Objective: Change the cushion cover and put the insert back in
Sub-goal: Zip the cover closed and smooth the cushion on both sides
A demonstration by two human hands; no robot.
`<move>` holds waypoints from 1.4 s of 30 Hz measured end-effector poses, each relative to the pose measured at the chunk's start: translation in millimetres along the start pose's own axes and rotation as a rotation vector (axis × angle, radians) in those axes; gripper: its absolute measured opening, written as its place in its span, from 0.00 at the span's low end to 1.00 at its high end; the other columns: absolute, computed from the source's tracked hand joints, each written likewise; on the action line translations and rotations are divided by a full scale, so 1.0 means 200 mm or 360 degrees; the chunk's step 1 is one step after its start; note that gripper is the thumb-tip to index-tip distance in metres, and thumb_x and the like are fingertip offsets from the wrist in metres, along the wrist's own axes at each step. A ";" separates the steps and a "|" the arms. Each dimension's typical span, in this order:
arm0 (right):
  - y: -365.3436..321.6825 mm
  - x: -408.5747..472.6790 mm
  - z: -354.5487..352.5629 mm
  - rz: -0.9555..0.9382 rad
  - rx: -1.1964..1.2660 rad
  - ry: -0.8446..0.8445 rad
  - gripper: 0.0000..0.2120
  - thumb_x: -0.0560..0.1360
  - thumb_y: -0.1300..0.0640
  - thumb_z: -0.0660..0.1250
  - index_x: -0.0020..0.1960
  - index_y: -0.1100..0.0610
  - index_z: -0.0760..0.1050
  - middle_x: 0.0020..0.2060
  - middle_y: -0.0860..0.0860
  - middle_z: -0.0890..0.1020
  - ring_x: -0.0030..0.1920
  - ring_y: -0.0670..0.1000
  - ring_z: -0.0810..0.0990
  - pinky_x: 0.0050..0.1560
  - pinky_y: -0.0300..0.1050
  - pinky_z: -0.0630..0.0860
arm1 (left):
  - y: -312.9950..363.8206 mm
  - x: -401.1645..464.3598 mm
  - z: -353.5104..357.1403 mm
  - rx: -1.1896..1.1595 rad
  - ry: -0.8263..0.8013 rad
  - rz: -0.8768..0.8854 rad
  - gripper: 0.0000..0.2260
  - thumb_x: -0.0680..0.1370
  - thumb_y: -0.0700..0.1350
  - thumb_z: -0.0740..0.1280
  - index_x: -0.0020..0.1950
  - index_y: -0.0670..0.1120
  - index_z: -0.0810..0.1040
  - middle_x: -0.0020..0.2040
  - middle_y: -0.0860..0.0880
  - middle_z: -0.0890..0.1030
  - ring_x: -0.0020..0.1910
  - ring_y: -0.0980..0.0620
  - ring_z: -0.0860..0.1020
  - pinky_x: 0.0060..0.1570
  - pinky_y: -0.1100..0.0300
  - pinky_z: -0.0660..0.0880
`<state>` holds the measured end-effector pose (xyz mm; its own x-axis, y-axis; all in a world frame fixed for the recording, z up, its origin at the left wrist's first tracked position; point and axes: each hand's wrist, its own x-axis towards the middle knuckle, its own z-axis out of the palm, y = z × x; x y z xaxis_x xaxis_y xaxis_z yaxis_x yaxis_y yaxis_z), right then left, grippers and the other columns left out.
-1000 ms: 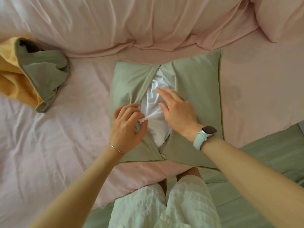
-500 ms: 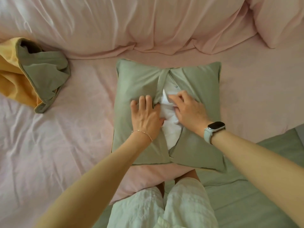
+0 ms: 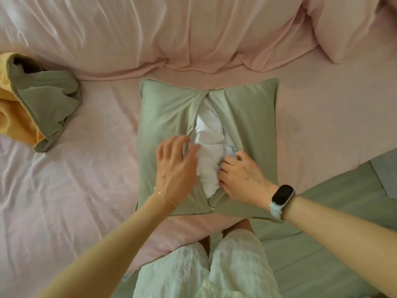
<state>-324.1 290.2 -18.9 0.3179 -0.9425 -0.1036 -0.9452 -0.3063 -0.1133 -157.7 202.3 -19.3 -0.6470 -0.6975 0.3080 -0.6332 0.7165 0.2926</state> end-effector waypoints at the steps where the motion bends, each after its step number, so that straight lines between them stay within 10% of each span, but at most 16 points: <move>1: 0.01 -0.02 0.00 0.0010 -0.0009 0.0007 0.05 0.66 0.56 0.70 0.33 0.55 0.77 0.31 0.50 0.76 0.37 0.53 0.75 0.41 0.47 0.61 | 0.05 -0.04 -0.02 -0.0022 -0.0045 0.0257 0.11 0.70 0.37 0.65 0.51 0.45 0.78 0.51 0.45 0.77 0.52 0.45 0.72 0.53 0.51 0.66; 4: 0.04 -0.10 -0.01 0.0030 0.0014 0.0041 0.06 0.70 0.55 0.65 0.38 0.57 0.75 0.38 0.52 0.76 0.42 0.54 0.75 0.43 0.47 0.67 | 0.09 -0.12 0.02 0.0024 -0.0383 0.0680 0.10 0.73 0.40 0.62 0.50 0.46 0.80 0.46 0.50 0.81 0.50 0.48 0.77 0.54 0.56 0.66; 9: 0.10 -0.08 -0.02 0.0068 -0.0056 -0.0046 0.10 0.66 0.52 0.74 0.36 0.57 0.77 0.35 0.50 0.77 0.40 0.53 0.75 0.42 0.45 0.67 | -0.03 -0.12 0.14 0.0294 -0.0705 0.0465 0.13 0.76 0.46 0.58 0.54 0.47 0.81 0.50 0.51 0.82 0.52 0.49 0.79 0.59 0.57 0.65; 18: 0.06 -0.06 -0.04 -0.0144 -0.0152 -0.0089 0.05 0.65 0.61 0.71 0.36 0.56 0.74 0.35 0.51 0.76 0.38 0.54 0.73 0.40 0.47 0.68 | -0.02 -0.11 0.10 0.0102 -0.0679 0.0268 0.15 0.75 0.46 0.55 0.55 0.45 0.77 0.49 0.49 0.83 0.54 0.48 0.79 0.59 0.56 0.63; 27: 0.06 -0.11 -0.07 -0.0190 -0.0181 -0.0358 0.09 0.61 0.53 0.75 0.30 0.54 0.76 0.27 0.48 0.74 0.34 0.52 0.73 0.34 0.44 0.65 | 0.12 -0.23 0.18 0.0256 -0.0987 0.0637 0.22 0.69 0.59 0.55 0.44 0.49 0.84 0.46 0.51 0.82 0.60 0.47 0.69 0.67 0.44 0.54; 34: 0.04 -0.18 -0.07 -0.0091 0.0038 0.0037 0.07 0.66 0.59 0.71 0.40 0.55 0.73 0.41 0.50 0.77 0.49 0.53 0.73 0.50 0.51 0.64 | 0.08 -0.20 0.15 -0.0318 -0.0858 0.0472 0.14 0.70 0.50 0.58 0.25 0.49 0.74 0.27 0.55 0.76 0.43 0.54 0.78 0.64 0.50 0.54; 42: 0.03 0.07 -0.05 0.0307 0.0194 0.0230 0.16 0.71 0.57 0.57 0.56 0.56 0.76 0.63 0.52 0.75 0.61 0.53 0.73 0.54 0.53 0.60 | 0.01 -0.17 -0.01 -0.0660 -0.0685 0.0299 0.09 0.74 0.43 0.59 0.42 0.47 0.80 0.30 0.55 0.80 0.30 0.55 0.77 0.61 0.58 0.63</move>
<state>-325.6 273.6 -10.9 0.1107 -0.9938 0.0065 -0.9685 -0.1093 -0.2239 -135.6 227.6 -27.5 -0.8989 -0.4376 0.0213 -0.3307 0.7095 0.6223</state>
